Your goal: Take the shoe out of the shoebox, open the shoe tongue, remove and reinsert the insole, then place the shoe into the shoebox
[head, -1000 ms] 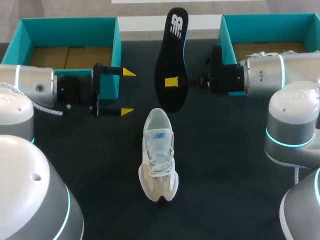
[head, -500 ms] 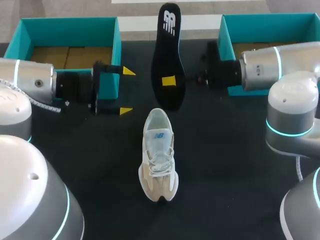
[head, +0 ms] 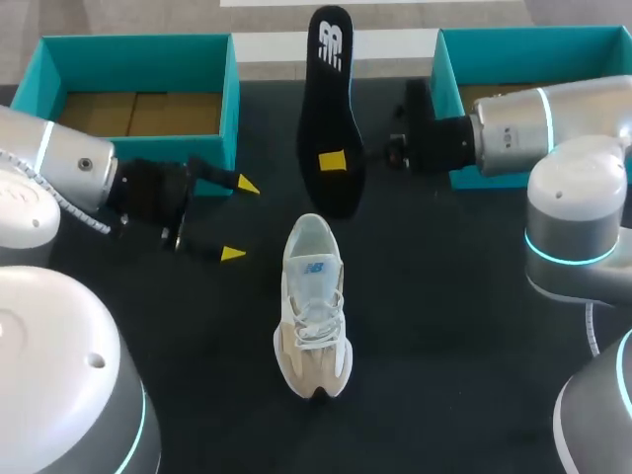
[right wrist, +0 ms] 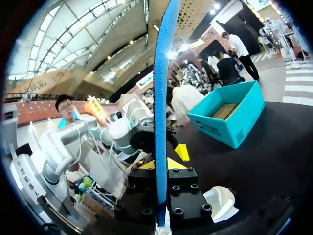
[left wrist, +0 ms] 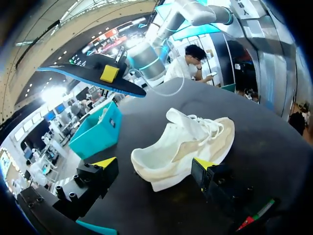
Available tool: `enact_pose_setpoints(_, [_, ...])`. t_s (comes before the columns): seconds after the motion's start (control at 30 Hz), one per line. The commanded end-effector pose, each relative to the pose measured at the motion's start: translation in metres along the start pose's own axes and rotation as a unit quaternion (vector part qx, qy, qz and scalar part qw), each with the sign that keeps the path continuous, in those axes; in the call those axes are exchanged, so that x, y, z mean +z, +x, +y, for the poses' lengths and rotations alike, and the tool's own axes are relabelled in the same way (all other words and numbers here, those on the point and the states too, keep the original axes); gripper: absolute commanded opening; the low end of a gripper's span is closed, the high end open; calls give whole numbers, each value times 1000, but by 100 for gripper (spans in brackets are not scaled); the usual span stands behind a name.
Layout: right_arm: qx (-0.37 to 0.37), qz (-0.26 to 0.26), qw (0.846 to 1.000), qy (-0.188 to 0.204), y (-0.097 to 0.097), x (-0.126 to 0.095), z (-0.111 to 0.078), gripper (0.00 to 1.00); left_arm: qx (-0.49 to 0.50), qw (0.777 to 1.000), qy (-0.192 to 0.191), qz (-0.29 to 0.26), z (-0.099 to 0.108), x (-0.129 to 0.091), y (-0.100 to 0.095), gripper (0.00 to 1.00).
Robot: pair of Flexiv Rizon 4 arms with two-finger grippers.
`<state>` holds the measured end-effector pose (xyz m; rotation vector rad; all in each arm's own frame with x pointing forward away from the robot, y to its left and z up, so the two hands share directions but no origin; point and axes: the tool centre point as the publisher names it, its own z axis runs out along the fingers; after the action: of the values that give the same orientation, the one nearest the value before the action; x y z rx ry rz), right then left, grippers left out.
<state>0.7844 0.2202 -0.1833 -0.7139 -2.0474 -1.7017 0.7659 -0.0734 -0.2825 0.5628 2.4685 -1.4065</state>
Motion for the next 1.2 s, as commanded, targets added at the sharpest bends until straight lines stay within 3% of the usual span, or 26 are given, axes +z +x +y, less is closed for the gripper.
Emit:
enact_pose_setpoints(0.03, [-22, 10, 1000, 8, -19, 19, -5, 0, -6, 1000, -12, 4, 8, 10, 11, 100])
enact_pose_setpoints(0.37, [-28, 14, 1000, 6, -46, 41, -35, 0, -31, 999, -29, 8, 29, 34, 28, 100])
enact_pose_setpoints(0.97, [-28, 14, 1000, 6, -46, 41, -35, 0, -57, 996, -68, 8, 49, 58, 24, 100])
enact_pose_setpoints(1.03, [-35, 4, 999, 22, -53, 45, -41, 0, -58, 996, -71, 11, 48, 59, 23, 100])
enact_pose_setpoints(1.2, [-53, -4, 998, 18, -65, 50, -56, 0, -61, 995, -81, 6, 50, 63, 23, 100])
